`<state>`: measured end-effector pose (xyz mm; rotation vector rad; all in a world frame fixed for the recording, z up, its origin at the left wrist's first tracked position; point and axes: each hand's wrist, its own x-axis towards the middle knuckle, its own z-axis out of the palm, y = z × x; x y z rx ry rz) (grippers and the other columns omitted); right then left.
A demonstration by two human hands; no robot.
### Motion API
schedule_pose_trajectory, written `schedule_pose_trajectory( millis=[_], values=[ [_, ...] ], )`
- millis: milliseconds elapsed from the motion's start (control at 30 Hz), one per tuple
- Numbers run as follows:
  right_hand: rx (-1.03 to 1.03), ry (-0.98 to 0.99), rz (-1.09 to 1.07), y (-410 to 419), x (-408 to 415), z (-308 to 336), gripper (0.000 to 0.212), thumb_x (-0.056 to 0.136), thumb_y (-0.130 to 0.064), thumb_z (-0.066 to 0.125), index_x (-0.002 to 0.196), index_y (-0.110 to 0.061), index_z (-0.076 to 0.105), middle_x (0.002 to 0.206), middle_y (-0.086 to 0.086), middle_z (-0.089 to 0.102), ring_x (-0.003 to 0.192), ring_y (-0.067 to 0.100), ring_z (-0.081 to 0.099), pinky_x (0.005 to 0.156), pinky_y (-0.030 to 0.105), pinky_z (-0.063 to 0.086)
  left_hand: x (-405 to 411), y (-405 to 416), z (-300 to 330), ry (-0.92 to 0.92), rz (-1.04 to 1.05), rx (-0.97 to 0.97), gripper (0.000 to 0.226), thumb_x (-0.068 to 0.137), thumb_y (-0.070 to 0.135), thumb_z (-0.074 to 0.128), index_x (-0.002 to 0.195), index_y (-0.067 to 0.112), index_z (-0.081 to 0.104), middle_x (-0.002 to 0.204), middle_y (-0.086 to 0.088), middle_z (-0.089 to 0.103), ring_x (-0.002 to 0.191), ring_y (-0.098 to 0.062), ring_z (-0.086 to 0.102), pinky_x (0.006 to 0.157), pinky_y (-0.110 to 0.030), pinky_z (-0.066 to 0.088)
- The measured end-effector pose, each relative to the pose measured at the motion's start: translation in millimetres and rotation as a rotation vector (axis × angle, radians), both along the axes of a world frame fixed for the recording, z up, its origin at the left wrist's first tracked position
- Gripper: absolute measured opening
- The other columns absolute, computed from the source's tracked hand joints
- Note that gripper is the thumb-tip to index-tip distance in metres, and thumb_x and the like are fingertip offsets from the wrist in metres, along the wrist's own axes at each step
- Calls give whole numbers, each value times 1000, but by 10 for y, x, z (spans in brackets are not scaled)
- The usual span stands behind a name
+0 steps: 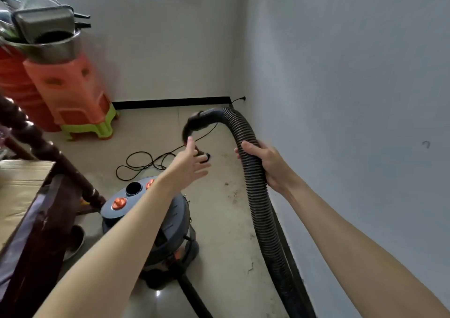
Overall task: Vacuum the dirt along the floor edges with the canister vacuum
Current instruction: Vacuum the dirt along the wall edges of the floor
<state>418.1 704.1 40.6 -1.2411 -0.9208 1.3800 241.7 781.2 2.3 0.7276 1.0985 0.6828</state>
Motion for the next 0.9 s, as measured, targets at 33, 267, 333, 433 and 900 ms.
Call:
schedule_pose_trajectory(
  millis=[33, 267, 333, 433, 900],
  values=[
    [7, -16, 54, -30, -4, -36, 19, 93, -19, 61, 106, -5, 60, 90, 5, 62, 75, 12, 57, 64, 23, 48, 59, 134, 85, -82, -8, -32, 79, 95, 60, 29, 146, 0, 22, 136, -17, 49, 118, -31, 54, 95, -43, 47],
    [-52, -37, 214, -58, 35, -354, 43, 91, -22, 64, 132, -20, 51, 112, 1, 62, 92, 11, 60, 78, 22, 51, 511, 652, 468, -400, 215, 69, 30, 96, 29, 54, 100, 1, 44, 81, -10, 54, 66, -24, 60, 65, -39, 55],
    [-92, -143, 255, 19, 166, -373, 48, 94, -19, 63, 138, -25, 47, 126, 0, 59, 109, 13, 59, 94, 27, 49, 592, 659, 466, -274, 126, 181, 25, 97, 24, 53, 92, 2, 42, 78, -11, 51, 66, -24, 58, 70, -42, 53],
    [-149, -354, 275, 197, 381, -319, 47, 93, -13, 61, 136, -29, 49, 129, 1, 57, 117, 16, 56, 104, 36, 45, 703, 695, 464, -173, 30, 250, 19, 97, 20, 51, 94, 3, 42, 81, -10, 50, 69, -23, 56, 76, -43, 50],
    [-178, -146, 152, 1255, 1393, 25, 73, 97, -54, 39, 150, -6, 25, 142, 14, 47, 126, 30, 49, 109, 45, 40, 1447, 490, 115, 69, -294, 371, 37, 95, 10, 53, 127, 15, 35, 101, -6, 54, 90, -23, 58, 89, -43, 50]
  ],
)
